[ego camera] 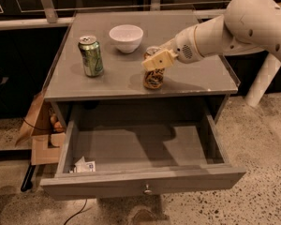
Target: Pick orange can from top drawer and place on counter
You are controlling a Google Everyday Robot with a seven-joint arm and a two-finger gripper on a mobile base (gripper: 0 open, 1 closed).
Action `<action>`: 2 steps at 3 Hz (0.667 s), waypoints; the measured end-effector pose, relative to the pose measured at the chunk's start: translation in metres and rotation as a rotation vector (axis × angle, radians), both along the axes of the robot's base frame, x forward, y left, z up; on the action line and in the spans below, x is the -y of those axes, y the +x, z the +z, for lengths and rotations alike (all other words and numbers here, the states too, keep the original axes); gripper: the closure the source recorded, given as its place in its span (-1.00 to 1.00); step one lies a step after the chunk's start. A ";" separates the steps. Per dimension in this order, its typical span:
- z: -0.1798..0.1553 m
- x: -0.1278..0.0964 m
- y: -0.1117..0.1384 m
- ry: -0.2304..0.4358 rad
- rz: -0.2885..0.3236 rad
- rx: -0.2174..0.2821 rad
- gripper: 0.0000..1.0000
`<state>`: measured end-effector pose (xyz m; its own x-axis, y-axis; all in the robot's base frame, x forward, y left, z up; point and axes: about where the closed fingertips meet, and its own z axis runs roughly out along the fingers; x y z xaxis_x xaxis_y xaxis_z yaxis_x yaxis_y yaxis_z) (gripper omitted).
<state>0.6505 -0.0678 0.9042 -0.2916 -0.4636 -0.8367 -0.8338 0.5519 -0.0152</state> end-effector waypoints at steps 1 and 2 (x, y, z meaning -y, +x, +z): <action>-0.011 -0.002 0.001 0.008 0.004 -0.009 1.00; -0.011 -0.002 0.001 0.008 0.004 -0.009 0.47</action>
Offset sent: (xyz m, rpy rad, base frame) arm 0.0012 0.0021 -0.0095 0.0072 0.0080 0.0036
